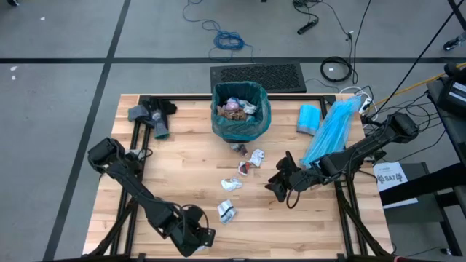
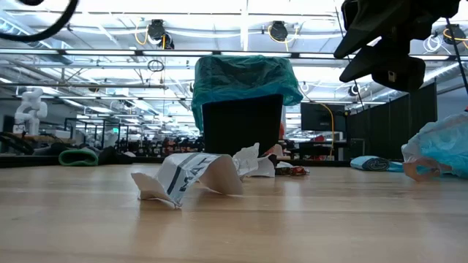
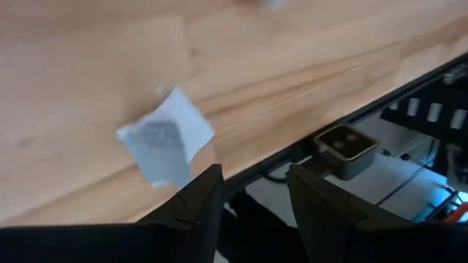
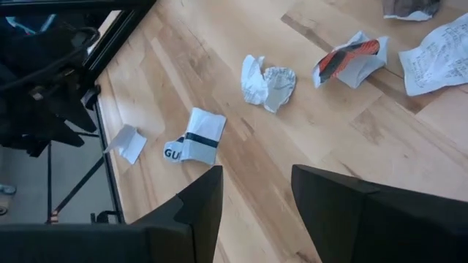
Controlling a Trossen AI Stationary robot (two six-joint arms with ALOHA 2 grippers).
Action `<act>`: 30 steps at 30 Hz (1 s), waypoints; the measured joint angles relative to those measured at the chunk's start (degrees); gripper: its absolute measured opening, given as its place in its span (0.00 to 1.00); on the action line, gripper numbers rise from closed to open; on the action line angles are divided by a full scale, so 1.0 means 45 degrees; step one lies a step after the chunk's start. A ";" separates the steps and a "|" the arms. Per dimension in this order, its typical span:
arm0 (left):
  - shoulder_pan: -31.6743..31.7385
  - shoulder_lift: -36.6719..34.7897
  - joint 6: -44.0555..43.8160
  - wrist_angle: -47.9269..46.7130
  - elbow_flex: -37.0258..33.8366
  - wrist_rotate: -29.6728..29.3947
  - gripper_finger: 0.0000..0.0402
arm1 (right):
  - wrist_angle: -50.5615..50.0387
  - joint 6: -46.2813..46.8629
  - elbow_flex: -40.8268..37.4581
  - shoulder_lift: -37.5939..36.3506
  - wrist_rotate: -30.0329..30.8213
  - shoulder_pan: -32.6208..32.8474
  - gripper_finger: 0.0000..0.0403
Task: Place trash/remove bag and relplace
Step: Put the white paper into the trash bin
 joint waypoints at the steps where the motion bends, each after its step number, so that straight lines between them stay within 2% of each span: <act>1: -0.0058 0.0120 -0.0134 0.0003 0.0032 0.0146 0.38 | -0.0006 0.0000 0.0003 0.0000 -0.0005 0.0000 0.38; 8: -0.0153 0.0852 -0.0733 -0.0281 0.0106 0.0851 0.38 | -0.0006 0.0000 0.0004 0.0000 -0.0030 0.0005 0.38; 17: -0.0129 0.1404 -0.0733 -0.2005 0.0106 0.2390 0.38 | -0.0050 -0.0010 0.0004 0.0000 -0.0355 0.0005 0.38; 21: -0.0129 0.1402 -0.0726 -0.2099 0.0106 0.2486 0.28 | -0.0050 -0.0017 0.0004 0.0000 -0.0355 0.0005 0.38; 26: -0.0144 0.1390 -0.0328 -0.2218 0.0110 0.2559 0.04 | -0.0045 -0.0104 0.0004 0.0000 -0.0355 0.0005 0.38; 30: -0.0124 0.1261 0.0055 -0.3030 0.0116 0.3098 0.01 | -0.0045 -0.0228 0.0003 0.0000 -0.0355 0.0005 0.38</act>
